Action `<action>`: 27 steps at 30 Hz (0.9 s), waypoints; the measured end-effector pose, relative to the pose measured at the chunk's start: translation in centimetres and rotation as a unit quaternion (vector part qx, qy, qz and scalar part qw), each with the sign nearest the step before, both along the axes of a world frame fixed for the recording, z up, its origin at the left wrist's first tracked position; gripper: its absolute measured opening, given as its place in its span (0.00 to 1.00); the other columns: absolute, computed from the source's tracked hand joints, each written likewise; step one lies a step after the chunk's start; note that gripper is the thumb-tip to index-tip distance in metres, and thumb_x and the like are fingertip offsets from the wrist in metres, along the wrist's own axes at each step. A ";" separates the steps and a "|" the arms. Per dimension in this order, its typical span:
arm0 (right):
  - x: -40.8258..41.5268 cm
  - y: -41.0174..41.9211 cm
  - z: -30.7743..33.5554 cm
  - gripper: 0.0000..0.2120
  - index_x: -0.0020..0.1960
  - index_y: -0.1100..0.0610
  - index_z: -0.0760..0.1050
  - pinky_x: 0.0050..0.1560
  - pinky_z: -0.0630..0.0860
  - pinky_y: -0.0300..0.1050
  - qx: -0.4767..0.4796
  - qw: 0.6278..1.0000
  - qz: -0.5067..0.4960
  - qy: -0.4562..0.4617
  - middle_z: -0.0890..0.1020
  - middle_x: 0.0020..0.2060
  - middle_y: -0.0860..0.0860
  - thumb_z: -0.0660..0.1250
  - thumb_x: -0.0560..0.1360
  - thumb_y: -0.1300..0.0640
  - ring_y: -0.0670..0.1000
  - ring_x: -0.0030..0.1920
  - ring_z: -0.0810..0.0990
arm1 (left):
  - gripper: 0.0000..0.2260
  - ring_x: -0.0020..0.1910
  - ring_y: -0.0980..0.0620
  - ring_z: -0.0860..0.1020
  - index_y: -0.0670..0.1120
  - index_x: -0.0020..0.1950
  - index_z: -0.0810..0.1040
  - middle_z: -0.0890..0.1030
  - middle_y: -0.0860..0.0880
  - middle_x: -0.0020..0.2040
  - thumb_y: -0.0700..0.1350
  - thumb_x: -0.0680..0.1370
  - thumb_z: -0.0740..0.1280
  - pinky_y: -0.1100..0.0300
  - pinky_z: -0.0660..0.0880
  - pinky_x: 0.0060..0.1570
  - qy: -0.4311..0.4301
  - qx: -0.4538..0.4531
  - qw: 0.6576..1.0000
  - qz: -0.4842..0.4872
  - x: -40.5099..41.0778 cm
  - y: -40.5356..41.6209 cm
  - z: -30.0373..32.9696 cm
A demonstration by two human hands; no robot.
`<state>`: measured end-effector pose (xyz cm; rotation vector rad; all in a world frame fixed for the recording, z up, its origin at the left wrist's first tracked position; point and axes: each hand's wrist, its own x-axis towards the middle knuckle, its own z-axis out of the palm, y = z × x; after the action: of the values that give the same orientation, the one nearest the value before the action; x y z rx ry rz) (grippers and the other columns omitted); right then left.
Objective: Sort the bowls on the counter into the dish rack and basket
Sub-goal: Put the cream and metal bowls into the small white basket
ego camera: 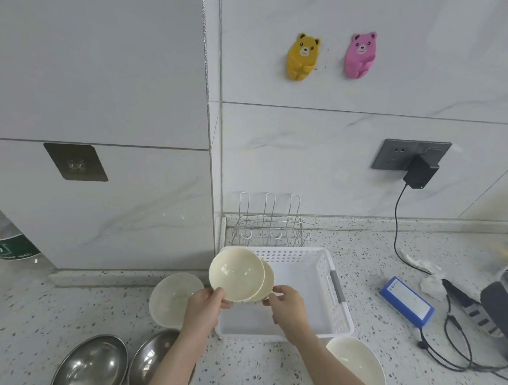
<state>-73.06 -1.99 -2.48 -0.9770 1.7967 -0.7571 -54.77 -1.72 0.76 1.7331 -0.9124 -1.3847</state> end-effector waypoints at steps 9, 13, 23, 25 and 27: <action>0.1 0.2 -0.2 0.22 0.68 0.51 0.71 0.32 0.74 0.36 -0.023 0.986 0.165 0.011 0.83 0.51 0.48 0.54 0.76 0.64 0.43 0.24 0.72 | 0.09 0.23 0.56 0.66 0.37 0.45 0.81 0.86 0.43 0.39 0.39 0.78 0.62 0.63 0.62 0.25 0.000 0.018 1.000 -0.010 -0.8 0.4 -0.2; 0.2 0.1 -0.3 0.19 0.70 0.53 0.70 0.42 0.72 0.40 -0.015 0.997 0.056 0.041 0.83 0.46 0.48 0.53 0.81 0.59 0.43 0.39 0.76 | 0.09 0.24 0.57 0.68 0.40 0.44 0.82 0.86 0.45 0.38 0.40 0.78 0.63 0.63 0.64 0.26 -0.016 0.015 1.000 -0.015 -0.8 0.2 0.0; 0.4 1.0 0.3 0.14 0.47 0.49 0.80 0.36 0.68 0.38 -0.157 0.986 0.018 -0.043 0.82 0.30 0.45 0.57 0.74 0.44 0.39 0.30 0.75 | 0.09 0.36 0.52 0.80 0.42 0.42 0.80 0.85 0.49 0.37 0.43 0.77 0.62 0.56 0.73 0.36 -0.101 -0.020 0.992 -0.077 -1.8 -0.3 0.3; 0.4 1.1 0.1 0.11 0.45 0.49 0.79 0.35 0.67 0.35 -0.157 0.987 0.012 -0.026 0.81 0.29 0.41 0.59 0.72 0.47 0.38 0.31 0.76 | 0.07 0.44 0.48 0.82 0.42 0.45 0.78 0.84 0.47 0.40 0.44 0.77 0.63 0.51 0.76 0.44 -0.149 -0.038 0.983 -0.100 -2.1 -0.3 0.3; 0.3 1.1 -0.1 0.07 0.47 0.46 0.78 0.34 0.68 0.35 -0.155 0.988 0.012 -0.007 0.80 0.29 0.39 0.61 0.74 0.51 0.38 0.32 0.77 | 0.07 0.45 0.47 0.82 0.44 0.54 0.74 0.83 0.47 0.45 0.44 0.77 0.63 0.50 0.77 0.44 -0.182 -0.067 0.974 -0.118 -2.4 -0.3 0.4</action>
<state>-72.76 -0.89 -2.63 -1.1886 1.6828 -1.0458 -57.14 -2.00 1.15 1.8510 -1.4187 -1.1325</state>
